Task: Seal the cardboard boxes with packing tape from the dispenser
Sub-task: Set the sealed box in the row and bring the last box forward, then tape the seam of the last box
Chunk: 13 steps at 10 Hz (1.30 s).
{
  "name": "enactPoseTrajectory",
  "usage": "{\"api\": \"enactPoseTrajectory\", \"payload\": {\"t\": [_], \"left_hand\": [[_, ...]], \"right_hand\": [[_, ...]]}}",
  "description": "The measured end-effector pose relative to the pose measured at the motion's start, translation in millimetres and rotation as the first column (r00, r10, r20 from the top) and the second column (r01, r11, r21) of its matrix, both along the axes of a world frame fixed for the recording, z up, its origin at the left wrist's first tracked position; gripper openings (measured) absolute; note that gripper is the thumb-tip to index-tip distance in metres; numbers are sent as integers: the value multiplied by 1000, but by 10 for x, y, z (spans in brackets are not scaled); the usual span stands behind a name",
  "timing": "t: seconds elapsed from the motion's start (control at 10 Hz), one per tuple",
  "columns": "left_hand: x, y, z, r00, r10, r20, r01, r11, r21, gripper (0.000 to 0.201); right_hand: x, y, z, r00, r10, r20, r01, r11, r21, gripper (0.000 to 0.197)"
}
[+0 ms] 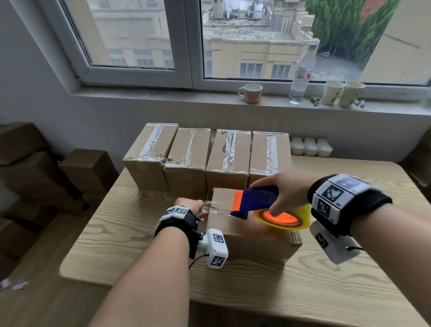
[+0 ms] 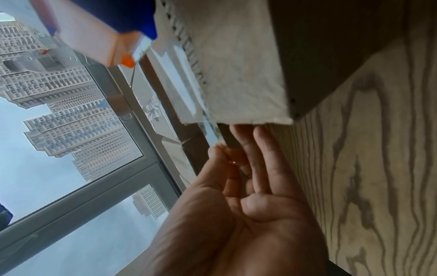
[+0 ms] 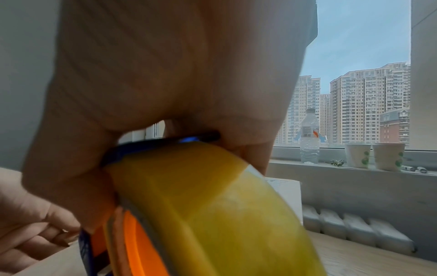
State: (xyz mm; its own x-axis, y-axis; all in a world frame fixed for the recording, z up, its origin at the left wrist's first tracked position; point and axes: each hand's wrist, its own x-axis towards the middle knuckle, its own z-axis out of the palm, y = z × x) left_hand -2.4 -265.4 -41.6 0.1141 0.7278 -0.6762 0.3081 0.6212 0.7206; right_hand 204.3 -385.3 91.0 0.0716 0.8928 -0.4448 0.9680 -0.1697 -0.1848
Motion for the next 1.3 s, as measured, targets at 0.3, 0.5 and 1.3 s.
{"api": "enactPoseTrajectory", "payload": {"t": [0.3,0.5,1.3], "left_hand": [[53,69,-371,981,-69,-182,77,996,39,43],[113,44,-268,989,28,-145,-23,999,40,55],[16,-119,-218,988,91,-128,-22,887,460,17]], "right_hand": [[-44,72,-58,1000,12,15,-12,1000,-16,76],[-50,65,-68,999,20,32,-20,1000,-11,73],[-176,92,-73,986,162,23,-164,979,121,75]]}}
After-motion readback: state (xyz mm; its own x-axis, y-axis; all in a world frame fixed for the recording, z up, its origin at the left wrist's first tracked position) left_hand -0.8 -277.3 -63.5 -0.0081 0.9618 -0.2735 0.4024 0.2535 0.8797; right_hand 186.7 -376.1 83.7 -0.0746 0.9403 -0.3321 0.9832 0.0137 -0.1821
